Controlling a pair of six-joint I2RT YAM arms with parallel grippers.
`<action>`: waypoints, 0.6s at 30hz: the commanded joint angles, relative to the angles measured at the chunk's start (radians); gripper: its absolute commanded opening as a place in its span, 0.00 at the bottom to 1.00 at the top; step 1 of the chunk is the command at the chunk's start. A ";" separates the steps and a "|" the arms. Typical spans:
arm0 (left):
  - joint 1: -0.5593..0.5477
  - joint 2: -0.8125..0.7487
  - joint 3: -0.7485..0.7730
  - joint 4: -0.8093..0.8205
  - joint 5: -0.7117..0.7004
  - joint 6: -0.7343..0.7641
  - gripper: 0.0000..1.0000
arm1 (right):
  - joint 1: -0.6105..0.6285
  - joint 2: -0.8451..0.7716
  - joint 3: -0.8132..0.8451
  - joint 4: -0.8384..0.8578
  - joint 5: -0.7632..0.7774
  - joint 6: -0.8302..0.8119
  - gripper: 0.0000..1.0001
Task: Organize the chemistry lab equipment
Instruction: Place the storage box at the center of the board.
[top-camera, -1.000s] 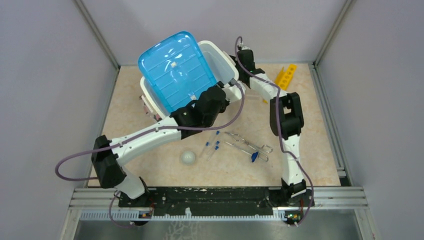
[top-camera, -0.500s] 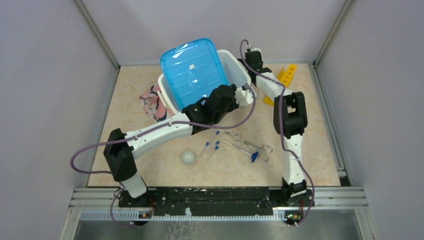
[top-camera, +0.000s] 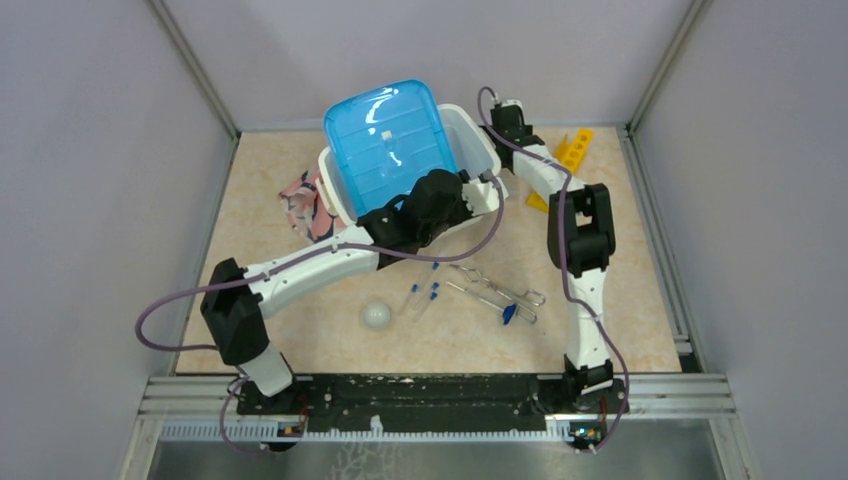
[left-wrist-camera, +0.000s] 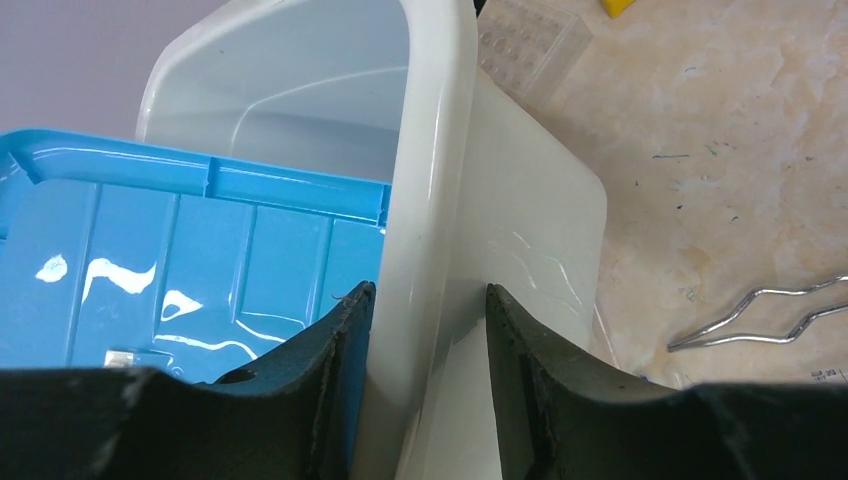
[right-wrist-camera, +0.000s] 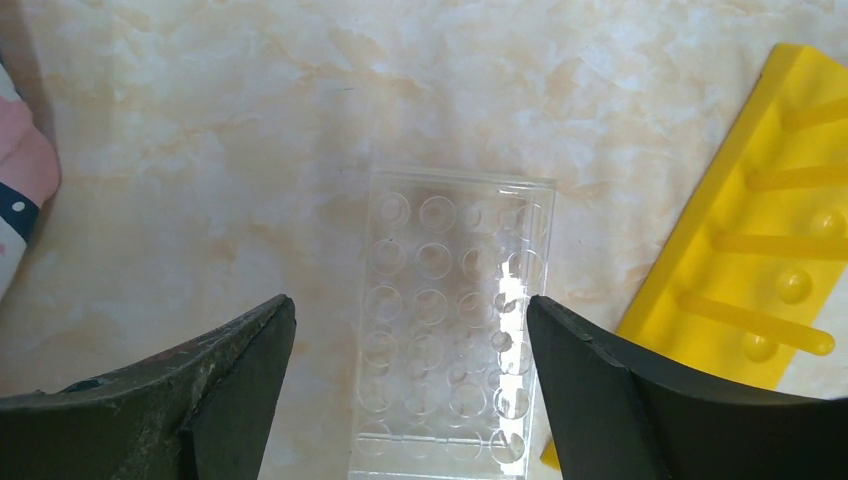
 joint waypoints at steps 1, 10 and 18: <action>0.010 -0.099 -0.028 0.094 0.008 0.056 0.00 | 0.000 -0.038 0.013 -0.008 0.062 -0.033 0.86; 0.021 -0.134 -0.078 0.106 0.022 0.062 0.00 | -0.006 0.021 0.067 -0.058 0.080 -0.004 0.88; 0.033 -0.139 -0.088 0.111 0.037 0.063 0.00 | -0.017 0.066 0.092 -0.076 0.073 0.025 0.92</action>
